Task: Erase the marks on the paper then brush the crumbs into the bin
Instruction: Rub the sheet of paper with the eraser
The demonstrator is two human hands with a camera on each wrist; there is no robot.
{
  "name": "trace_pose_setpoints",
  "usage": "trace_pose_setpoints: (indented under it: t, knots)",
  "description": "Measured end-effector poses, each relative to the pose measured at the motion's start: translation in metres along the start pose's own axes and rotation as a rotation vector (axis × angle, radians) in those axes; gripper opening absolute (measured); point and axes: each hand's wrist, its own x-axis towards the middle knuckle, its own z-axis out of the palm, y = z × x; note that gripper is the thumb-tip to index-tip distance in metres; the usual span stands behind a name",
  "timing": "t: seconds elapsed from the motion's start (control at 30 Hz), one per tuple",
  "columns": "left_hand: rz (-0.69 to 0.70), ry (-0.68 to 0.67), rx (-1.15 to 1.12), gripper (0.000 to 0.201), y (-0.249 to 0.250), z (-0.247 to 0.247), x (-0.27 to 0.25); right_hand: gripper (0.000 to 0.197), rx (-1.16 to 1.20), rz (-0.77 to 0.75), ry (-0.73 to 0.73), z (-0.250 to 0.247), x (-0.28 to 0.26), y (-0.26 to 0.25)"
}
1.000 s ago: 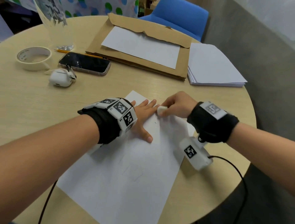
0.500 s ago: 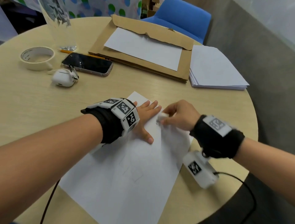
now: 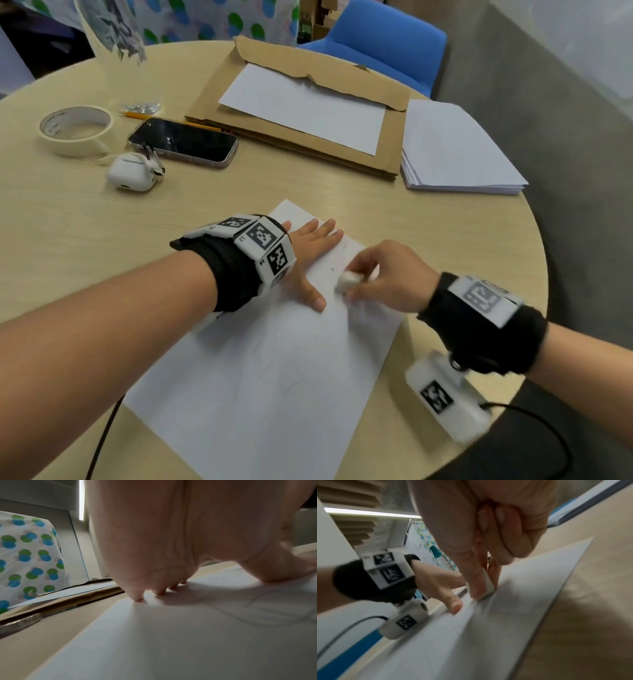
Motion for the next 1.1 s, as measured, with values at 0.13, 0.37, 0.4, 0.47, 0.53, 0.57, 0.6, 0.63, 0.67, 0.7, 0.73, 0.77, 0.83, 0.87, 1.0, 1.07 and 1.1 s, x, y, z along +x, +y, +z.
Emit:
trace_pose_setpoints:
  t: [0.13,0.37,0.4,0.47,0.53,0.57,0.6,0.63,0.67,0.7,0.73,0.77,0.83,0.87,1.0,1.07,1.1]
  knots:
    - [0.009,-0.008,0.005,0.120,0.000,-0.001,0.000,0.016,-0.005,0.050,-0.106,-0.015,0.014,-0.005]
    - [-0.004,0.002,-0.006,0.118,0.001,-0.002,-0.001,0.021,0.021,0.009,0.087,-0.004,0.012,-0.001]
    - [-0.006,-0.005,-0.003,0.119,0.000,-0.002,-0.001,0.020,-0.002,-0.008,0.011,-0.001,0.002,0.000]
    - [-0.006,-0.012,-0.001,0.119,0.000,-0.002,0.000,0.017,0.010,-0.003,-0.134,-0.003,-0.005,0.001]
    - [-0.004,-0.018,0.012,0.119,0.002,-0.003,0.000,0.017,0.047,0.041,-0.125,-0.012,0.008,0.000]
    - [-0.005,-0.018,0.015,0.118,0.002,-0.004,0.000,0.019,0.056,0.063,-0.063,-0.017,0.020,0.000]
    - [-0.005,-0.017,0.014,0.118,0.003,-0.004,-0.001,0.021,0.065,0.082,0.011,-0.022,0.030,-0.001]
    - [-0.006,-0.014,0.009,0.118,0.003,-0.004,-0.002,0.023,0.066,0.091,0.078,-0.023,0.038,-0.002]
    - [-0.008,-0.012,0.008,0.118,0.004,-0.004,-0.002,0.024,0.061,0.089,0.119,-0.022,0.040,-0.003]
    - [-0.009,-0.012,0.010,0.118,0.004,-0.004,-0.002,0.025,0.047,0.074,0.137,-0.019,0.035,-0.003]
    - [-0.010,-0.015,0.012,0.118,0.003,-0.004,-0.002,0.026,0.023,0.047,0.120,-0.015,0.026,-0.001]
    - [-0.012,-0.018,0.010,0.118,0.003,-0.004,-0.002,0.025,-0.004,0.015,0.076,-0.010,0.014,0.001]
    - [-0.012,-0.022,0.005,0.119,0.002,-0.003,-0.001,0.019,-0.020,-0.007,-0.077,-0.004,-0.008,0.003]
    - [-0.011,-0.023,0.007,0.119,0.002,-0.003,-0.001,0.017,-0.011,-0.001,-0.139,-0.005,-0.011,0.003]
    - [-0.011,-0.025,0.018,0.119,0.002,-0.004,0.000,0.027,0.038,0.077,-0.009,-0.021,0.024,-0.002]
    - [-0.006,-0.011,0.013,0.119,0.003,-0.004,-0.001,0.028,0.059,0.096,0.087,-0.022,0.037,-0.003]
    - [-0.006,-0.007,0.011,0.119,0.003,-0.003,-0.002,0.027,0.052,0.088,0.107,-0.020,0.036,-0.002]
